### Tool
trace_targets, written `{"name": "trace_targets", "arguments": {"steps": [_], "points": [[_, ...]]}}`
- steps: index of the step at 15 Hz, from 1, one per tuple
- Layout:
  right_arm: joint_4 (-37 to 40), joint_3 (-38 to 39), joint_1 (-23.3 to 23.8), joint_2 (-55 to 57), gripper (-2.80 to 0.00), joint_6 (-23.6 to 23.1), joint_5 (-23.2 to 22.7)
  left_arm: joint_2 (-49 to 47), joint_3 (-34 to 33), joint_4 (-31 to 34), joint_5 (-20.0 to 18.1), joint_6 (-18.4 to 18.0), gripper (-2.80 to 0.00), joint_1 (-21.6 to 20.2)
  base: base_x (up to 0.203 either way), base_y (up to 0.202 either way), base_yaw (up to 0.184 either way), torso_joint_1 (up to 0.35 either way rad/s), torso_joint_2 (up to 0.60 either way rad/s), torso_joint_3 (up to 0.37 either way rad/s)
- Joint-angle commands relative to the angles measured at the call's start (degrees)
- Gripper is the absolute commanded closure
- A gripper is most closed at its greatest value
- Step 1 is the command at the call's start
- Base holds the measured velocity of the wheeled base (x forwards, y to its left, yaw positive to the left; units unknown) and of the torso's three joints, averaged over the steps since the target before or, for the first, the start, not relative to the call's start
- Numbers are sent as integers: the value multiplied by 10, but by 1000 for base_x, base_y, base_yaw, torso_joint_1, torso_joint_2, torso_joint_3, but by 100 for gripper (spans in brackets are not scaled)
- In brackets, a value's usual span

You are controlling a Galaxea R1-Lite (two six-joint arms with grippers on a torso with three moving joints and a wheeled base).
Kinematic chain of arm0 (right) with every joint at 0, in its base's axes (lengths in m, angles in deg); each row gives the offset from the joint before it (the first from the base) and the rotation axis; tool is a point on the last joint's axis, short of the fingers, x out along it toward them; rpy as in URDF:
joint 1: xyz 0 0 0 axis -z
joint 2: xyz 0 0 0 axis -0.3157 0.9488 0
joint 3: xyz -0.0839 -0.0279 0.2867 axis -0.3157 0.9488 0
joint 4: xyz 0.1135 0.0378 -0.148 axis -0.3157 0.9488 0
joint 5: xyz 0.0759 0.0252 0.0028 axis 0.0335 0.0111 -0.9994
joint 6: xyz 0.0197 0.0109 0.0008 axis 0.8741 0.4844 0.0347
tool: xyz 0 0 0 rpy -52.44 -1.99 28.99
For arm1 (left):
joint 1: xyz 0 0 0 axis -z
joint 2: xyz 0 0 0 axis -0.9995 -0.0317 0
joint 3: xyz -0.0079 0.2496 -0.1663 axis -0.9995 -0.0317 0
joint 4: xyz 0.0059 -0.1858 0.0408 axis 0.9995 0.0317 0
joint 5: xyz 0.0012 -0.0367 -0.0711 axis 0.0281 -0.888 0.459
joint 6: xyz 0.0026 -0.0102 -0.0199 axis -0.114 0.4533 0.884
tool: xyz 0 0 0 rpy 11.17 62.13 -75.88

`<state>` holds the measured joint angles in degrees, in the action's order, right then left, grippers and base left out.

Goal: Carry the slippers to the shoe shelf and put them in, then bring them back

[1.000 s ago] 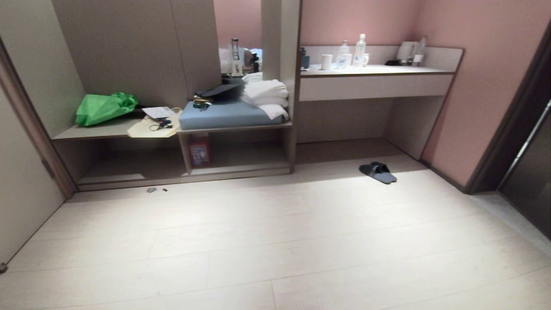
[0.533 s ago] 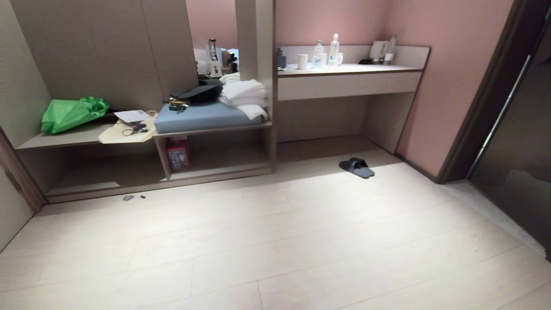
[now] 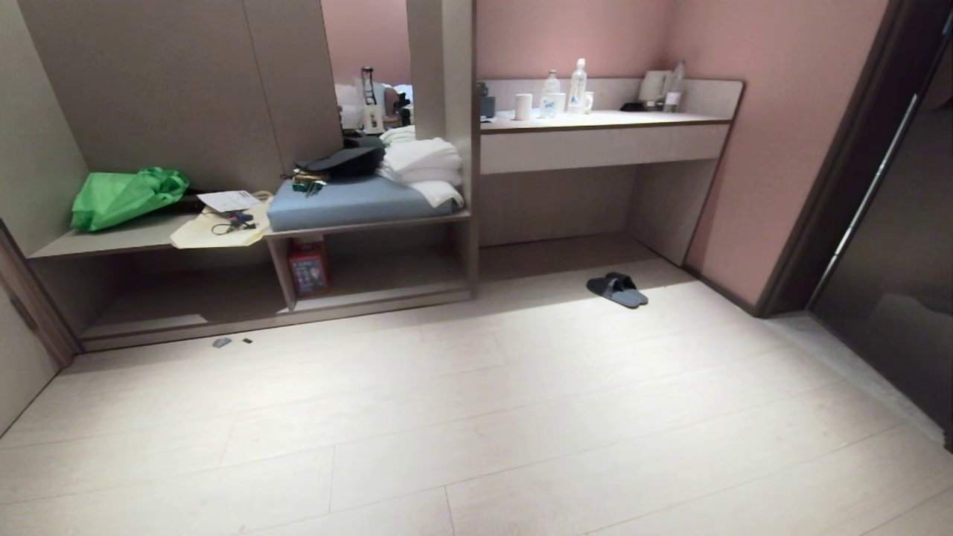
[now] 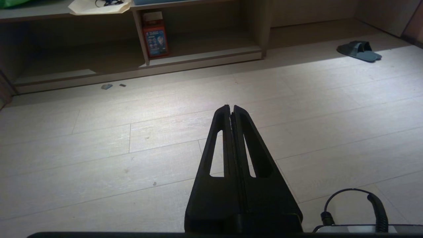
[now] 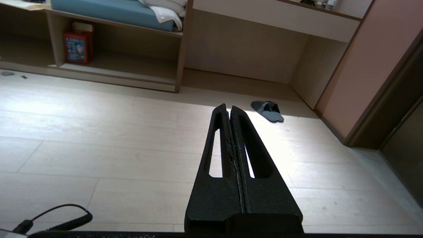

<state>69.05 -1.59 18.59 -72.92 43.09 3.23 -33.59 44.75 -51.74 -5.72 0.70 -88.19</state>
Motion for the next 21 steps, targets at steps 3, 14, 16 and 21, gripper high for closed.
{"name": "trace_targets", "arguments": {"steps": [3, 14, 16, 21], "points": [[-1, 0, 0, 1, 0, 31, -1, -1, -1, 0, 0, 0, 0, 0, 0, 0, 0, 0, 0, 0], [-4, 1, 0, 1, 0, 84, 91, -1, 0, 0, 0, 1, 0, -1, 0, 0, 0, 0, 0, 0], [-7, 1, 0, 1, 0, 84, 90, -1, 0, 0, 0, 1, 0, 0, 0, 0, 0, 0, 0, 0], [6, 1, 0, 1, 0, 87, 89, -1, 0, 0, 0, 1, 0, 0, 0, 0, 0, 0, 0, 0]]}}
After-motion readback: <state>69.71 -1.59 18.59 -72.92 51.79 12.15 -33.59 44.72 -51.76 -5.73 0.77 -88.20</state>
